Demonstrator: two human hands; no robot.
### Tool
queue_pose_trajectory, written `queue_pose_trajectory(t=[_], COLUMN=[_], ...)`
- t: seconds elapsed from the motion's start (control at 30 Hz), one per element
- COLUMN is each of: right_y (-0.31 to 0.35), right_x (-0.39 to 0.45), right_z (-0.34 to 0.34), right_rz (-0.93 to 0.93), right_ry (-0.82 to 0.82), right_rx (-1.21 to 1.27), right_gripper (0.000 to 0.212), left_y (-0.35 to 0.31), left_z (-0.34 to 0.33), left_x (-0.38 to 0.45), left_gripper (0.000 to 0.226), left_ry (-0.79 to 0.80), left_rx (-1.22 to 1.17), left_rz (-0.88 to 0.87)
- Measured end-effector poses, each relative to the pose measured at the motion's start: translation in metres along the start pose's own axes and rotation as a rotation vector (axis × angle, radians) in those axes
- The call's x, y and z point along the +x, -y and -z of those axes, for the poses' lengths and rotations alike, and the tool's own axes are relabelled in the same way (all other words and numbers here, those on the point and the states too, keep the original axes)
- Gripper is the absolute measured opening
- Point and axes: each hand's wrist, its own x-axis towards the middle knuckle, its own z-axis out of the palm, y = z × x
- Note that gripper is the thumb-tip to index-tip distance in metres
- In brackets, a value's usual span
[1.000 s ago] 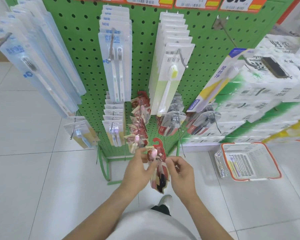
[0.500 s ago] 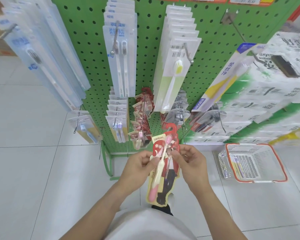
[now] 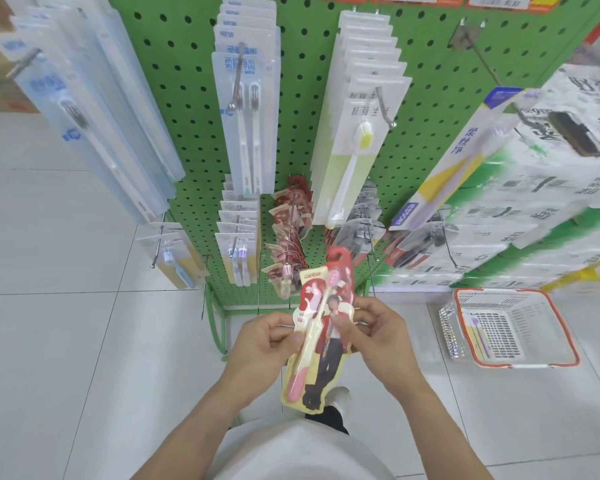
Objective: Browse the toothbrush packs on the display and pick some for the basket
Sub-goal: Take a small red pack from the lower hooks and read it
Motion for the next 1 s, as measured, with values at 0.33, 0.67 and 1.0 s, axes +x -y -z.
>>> queue_pose_trajectory(t=[0.33, 0.67, 1.0], right_y=[0.002, 0.008, 0.009], right_x=[0.000, 0.004, 0.007], right_z=[0.000, 0.003, 0.002], right_rz=[-0.008, -0.013, -0.029], right_ry=[0.051, 0.095, 0.097], right_rx=[-0.012, -0.023, -0.010], right_gripper=[0.038, 0.045, 0.045], left_y=[-0.004, -0.008, -0.013], left_z=[0.012, 0.021, 0.020], left_x=[-0.003, -0.009, -0.011], left_gripper=[0.023, 0.033, 0.042], left_ry=[0.038, 0.133, 0.165], left_rx=[-0.004, 0.011, -0.039], left_rz=[0.047, 0.025, 0.028])
